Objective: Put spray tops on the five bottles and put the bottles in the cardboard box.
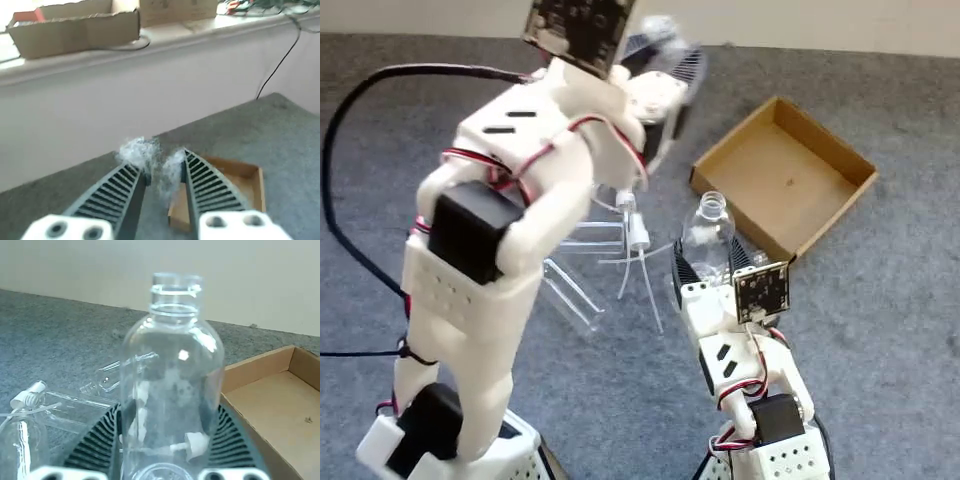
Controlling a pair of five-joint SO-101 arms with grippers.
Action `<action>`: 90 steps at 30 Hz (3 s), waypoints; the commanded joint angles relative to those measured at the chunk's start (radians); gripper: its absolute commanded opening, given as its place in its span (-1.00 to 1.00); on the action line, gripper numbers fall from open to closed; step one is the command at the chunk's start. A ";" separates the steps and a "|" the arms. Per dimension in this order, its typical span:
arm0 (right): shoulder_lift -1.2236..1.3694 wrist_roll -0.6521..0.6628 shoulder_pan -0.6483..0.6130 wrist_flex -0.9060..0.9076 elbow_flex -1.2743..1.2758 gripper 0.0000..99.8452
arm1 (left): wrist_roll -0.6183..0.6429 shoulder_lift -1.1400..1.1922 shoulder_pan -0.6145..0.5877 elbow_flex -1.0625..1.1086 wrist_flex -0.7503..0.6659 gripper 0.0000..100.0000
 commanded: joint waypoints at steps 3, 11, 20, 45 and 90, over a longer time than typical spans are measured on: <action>-0.013 -0.003 0.005 0.002 0.110 -0.84 | -0.008 -0.030 -0.156 0.015 0.212 -0.89; -0.013 -0.002 0.005 0.044 0.110 -0.84 | -0.012 0.016 -0.472 0.381 0.166 -0.89; -0.013 -0.002 0.005 0.047 0.110 -0.84 | -0.012 0.208 -0.570 0.490 0.166 -0.81; -0.013 -0.002 0.005 0.079 0.110 -0.84 | -0.009 0.705 -0.664 0.490 0.066 -0.66; -0.013 -0.002 0.005 0.079 0.110 -0.84 | -0.008 0.289 -0.524 0.384 0.043 -0.92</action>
